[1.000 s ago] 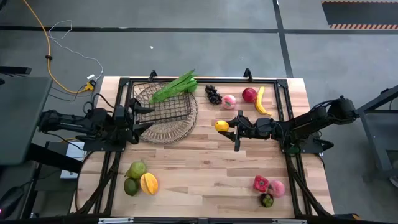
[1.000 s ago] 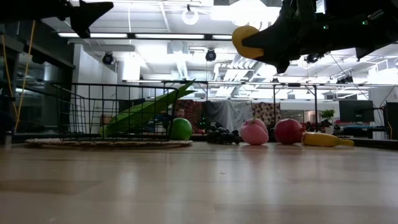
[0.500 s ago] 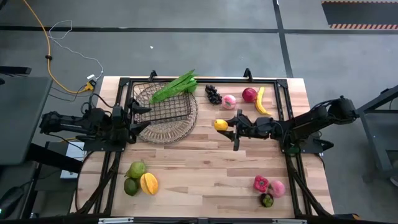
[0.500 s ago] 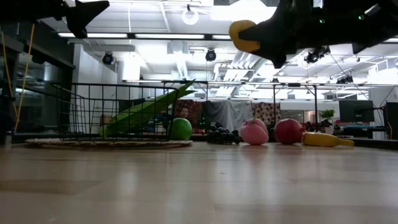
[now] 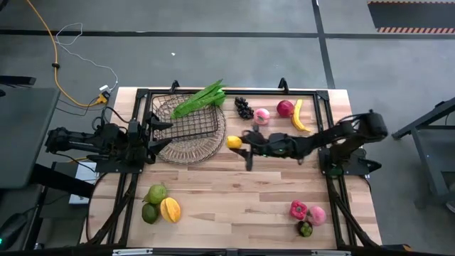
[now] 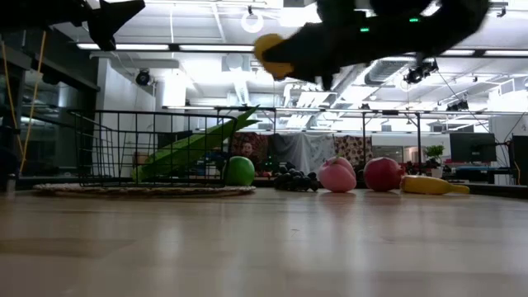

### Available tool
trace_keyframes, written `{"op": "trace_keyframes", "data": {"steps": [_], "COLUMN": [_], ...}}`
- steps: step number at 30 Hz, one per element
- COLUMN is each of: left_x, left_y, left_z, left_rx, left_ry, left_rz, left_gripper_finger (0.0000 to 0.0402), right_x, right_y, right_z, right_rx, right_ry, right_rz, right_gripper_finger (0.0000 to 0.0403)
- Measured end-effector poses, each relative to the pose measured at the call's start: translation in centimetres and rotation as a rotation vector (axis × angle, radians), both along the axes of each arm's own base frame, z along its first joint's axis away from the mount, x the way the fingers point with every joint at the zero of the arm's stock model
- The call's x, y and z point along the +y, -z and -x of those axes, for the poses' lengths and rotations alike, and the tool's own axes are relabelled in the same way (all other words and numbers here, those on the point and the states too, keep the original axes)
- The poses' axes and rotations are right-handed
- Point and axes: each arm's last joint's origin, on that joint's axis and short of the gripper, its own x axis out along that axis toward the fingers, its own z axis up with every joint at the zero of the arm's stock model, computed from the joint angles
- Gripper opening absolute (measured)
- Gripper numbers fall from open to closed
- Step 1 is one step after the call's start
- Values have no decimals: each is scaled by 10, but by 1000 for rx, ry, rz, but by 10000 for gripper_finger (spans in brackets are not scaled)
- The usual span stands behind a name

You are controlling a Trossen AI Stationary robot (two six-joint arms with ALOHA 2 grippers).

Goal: Build produce basket
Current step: Put the yellow lemon into the wire basket

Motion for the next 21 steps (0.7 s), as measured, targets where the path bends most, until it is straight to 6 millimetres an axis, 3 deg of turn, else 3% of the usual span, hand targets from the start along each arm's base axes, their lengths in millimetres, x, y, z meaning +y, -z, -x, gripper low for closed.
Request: {"op": "trace_keyframes", "data": {"steps": [12, 21], "left_x": [0, 0], "left_y": [0, 0], "left_z": [0, 0], "left_rx": [1, 1], "left_ry": [-3, -10], "left_rz": [2, 4], "left_gripper_finger": [282, 282], "right_x": [-41, -64], "right_y": [-19, -12], "right_z": [-83, -106], "right_rx": [93, 129], "right_ry": [133, 196], "right_rz": [-54, -136], "right_gripper_finger": [156, 156]}}
